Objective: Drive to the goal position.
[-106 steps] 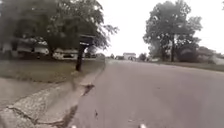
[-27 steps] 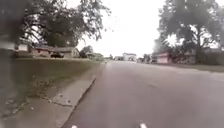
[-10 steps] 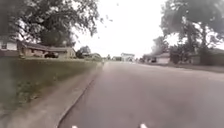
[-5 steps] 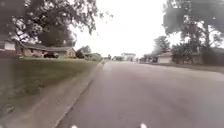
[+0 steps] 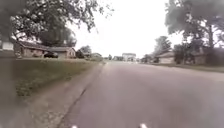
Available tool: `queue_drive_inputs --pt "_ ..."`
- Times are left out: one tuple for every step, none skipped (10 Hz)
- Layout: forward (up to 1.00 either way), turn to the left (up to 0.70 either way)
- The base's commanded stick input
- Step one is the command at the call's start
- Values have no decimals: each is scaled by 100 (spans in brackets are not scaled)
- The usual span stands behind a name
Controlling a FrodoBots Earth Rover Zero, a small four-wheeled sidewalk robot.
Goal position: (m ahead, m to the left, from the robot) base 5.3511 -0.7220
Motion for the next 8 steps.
queue_drive_inputs --pt "100 0" --pt "100 0" --pt "100 0" --pt "100 0" --pt "100 0" --pt "100 0" --pt "100 0" --pt "100 0"
